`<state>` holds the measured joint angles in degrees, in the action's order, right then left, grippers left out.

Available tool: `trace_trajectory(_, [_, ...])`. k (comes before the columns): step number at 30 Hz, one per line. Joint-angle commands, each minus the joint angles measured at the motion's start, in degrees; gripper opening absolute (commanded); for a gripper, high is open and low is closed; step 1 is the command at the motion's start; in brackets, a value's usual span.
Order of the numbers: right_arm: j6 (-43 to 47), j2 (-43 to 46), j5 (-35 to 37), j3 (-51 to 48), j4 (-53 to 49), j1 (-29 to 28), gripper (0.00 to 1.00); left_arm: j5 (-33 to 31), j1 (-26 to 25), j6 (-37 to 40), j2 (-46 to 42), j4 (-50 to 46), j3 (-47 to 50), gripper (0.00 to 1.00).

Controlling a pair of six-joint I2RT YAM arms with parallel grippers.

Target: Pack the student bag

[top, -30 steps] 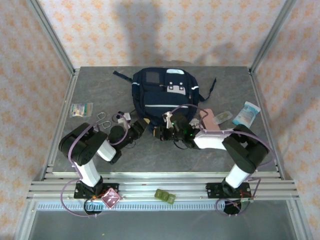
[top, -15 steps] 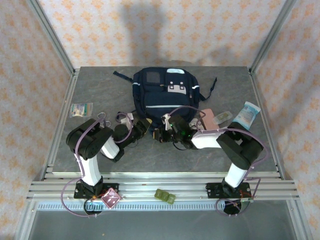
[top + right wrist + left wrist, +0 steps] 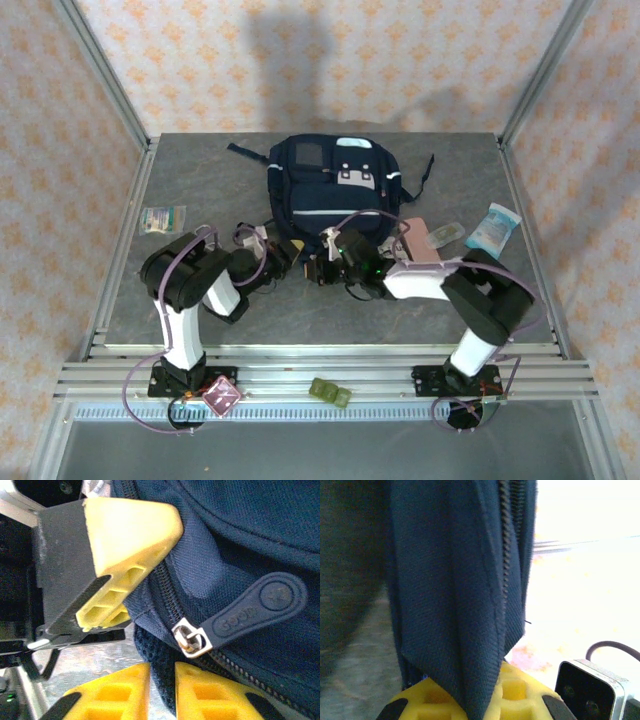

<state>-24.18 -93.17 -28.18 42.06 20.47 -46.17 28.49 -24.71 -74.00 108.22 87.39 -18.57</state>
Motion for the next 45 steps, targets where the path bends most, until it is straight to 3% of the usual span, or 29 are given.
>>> trace_trajectory(1, [1.51, 9.11, -1.6, -1.44, -4.23, -0.57, 0.23, 5.51, 0.45, 4.58, -6.01, 17.94, -0.37, 0.0])
trace_trajectory(5, [-1.25, 20.16, 2.56, -5.19, -2.61, 2.31, 0.25, 7.33, 0.55, 7.3, -8.91, 17.91, -1.91, 0.0])
trace_trajectory(8, [-3.29, 24.23, 5.39, -5.87, -3.78, 5.03, 0.33, 8.85, 0.76, 8.49, -9.82, 17.98, -3.4, 0.0])
trace_trajectory(16, [-2.74, 20.17, 5.79, -1.43, -9.56, 7.4, 0.42, 10.23, 0.8, 9.55, -11.69, 17.93, -6.38, 0.0])
trace_trajectory(21, [-4.62, 18.57, 3.41, -0.87, -6.53, 8.02, 0.44, 10.49, 0.8, 9.57, -12.24, 17.9, -6.14, 0.0])
trace_trajectory(33, [-7.15, 12.55, -2.0, 1.57, 0.19, 9.96, 0.44, 10.62, 0.8, 9.92, -14.0, 17.9, -5.34, 0.0])
trace_trajectory(38, [-8.78, 9.35, -9.44, 1.79, 5.32, 9.79, 0.42, 10.47, 0.8, 9.79, -14.18, 17.9, -5.34, 0.0])
trace_trajectory(45, [-9.11, 7.87, -12.61, 1.08, 9.87, 9.7, 0.26, 9.77, 0.81, 9.53, -13.58, 17.94, -5.36, 0.0])
